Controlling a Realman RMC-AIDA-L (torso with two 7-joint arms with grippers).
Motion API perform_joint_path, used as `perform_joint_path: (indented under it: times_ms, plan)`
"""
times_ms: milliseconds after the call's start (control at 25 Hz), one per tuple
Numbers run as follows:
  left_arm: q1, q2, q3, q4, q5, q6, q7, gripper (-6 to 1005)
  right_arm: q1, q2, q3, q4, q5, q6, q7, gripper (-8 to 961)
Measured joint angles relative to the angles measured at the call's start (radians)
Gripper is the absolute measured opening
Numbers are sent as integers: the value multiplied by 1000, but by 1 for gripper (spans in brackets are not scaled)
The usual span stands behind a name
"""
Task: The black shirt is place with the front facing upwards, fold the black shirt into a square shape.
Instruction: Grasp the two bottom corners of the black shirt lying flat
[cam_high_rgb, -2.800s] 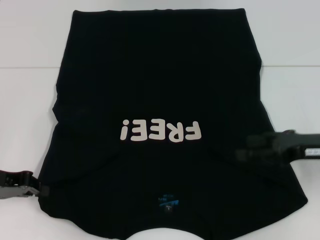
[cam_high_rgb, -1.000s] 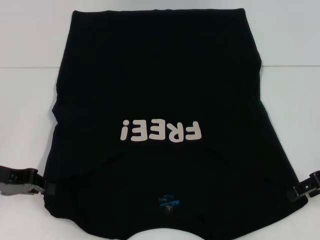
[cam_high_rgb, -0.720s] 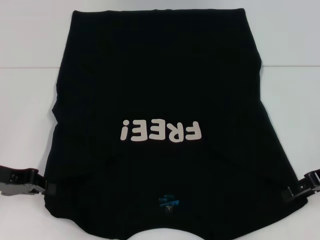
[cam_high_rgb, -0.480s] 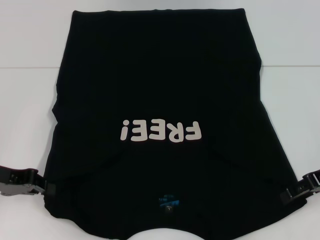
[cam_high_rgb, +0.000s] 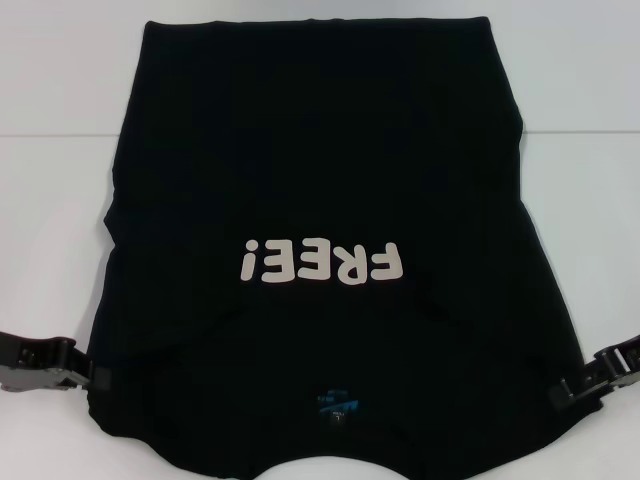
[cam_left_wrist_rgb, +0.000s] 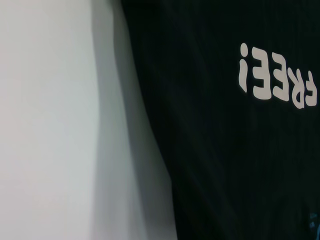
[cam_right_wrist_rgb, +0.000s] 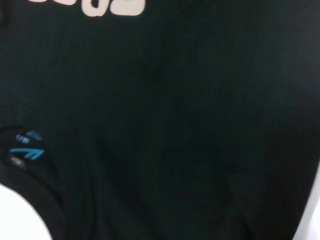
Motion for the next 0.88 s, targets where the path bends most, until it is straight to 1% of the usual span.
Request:
perform_joint_path:
  times_ms: [280, 520, 760, 880]
  plan:
    - [0, 0, 0, 0, 0, 1, 0, 21, 37, 15, 0, 42, 2, -4, -18, 787]
    - [0, -1, 0, 0, 0, 2, 4, 21, 40, 18, 9, 31, 1, 14, -15, 758]
    - [-1, -2, 0, 0, -2, 3, 8, 22, 40, 16, 5, 30, 1, 15, -13, 550]
    - [-4, -1, 0, 0, -2, 3, 9, 22, 40, 16, 3, 30, 1, 15, -12, 404]
